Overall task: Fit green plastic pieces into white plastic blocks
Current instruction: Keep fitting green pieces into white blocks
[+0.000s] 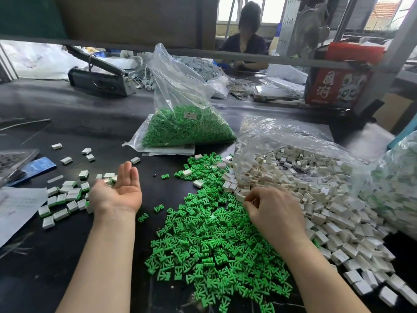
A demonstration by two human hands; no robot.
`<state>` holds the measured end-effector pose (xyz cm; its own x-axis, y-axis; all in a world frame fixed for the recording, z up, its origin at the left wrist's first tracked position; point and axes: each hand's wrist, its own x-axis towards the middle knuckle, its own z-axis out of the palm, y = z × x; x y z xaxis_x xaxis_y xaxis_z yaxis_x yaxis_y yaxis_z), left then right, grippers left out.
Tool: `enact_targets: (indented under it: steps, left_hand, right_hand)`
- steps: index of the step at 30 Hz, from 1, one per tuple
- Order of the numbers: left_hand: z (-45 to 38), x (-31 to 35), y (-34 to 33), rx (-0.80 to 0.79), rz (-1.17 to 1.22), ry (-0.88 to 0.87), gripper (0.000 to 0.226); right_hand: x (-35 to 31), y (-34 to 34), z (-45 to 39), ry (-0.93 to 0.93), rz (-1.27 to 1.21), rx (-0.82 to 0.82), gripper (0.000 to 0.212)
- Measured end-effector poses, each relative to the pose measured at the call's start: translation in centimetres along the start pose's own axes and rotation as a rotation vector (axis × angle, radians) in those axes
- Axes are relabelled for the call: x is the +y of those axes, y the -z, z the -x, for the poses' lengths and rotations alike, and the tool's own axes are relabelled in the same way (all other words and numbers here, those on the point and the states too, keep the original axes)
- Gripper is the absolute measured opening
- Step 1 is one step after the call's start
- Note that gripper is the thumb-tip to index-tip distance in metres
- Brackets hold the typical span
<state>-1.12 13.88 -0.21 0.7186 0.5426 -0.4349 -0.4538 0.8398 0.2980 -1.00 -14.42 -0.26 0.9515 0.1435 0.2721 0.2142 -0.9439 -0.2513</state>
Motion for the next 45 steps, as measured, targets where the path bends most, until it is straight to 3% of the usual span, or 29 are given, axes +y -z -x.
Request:
enact_targets:
  steps: [3,7,12,15,20,27,30,33,39,45]
  left_hand:
    - [0.7,-0.5,-0.4,-0.095,-0.079,0.063,0.04]
    - [2.6,-2.7,-1.2,-0.231,-0.469,0.177,0.03]
    - [4.8,-6.0,-1.1,-0.385,-0.879,0.171,0.022]
    - [5.4,-7.2,-0.8,-0.445,-1.094,0.127,0.02]
    - [5.9,-8.1,-0.6,-0.522,-1.201,0.124,0.015]
    - [6.0,-8.7,0.1,-0.624,-1.438,0.009,0.007]
    - [6.4,-9.3,0.3,-0.686,-1.445,0.033,0.013]
    - [7.0,-9.7,0.2,-0.763,-1.296,0.142,0.016]
    - [7.4,-9.8,-0.1,-0.836,-1.151,0.102,0.017]
    - [7.4,-9.3,-0.4,-0.841,-1.089,0.027,0.015]
  right_hand:
    - [0.2,-0.1,-0.1,-0.002,0.169,0.062,0.022]
    - [0.4,-0.3,-0.3,-0.085,0.266,-0.006,0.025]
    - [0.7,-0.5,-0.4,-0.09,0.196,0.006,0.021]
    - [0.9,-0.6,-0.4,-0.052,0.111,0.01,0.031]
    - [0.6,-0.4,-0.5,0.019,0.056,-0.081,0.027]
    - [0.8,-1.0,-0.5,0.045,-0.011,0.01,0.015]
    - [0.4,-0.7,-0.7,0.001,-0.455,0.026,0.009]
    - [-0.4,0.1,-0.4,-0.038,-0.87,0.018,0.007]
    - [-0.6,0.6,-0.3,-0.061,-1.113,0.052,0.008]
    - [-0.6,0.7,-0.3,-0.044,-1.166,0.047,0.013]
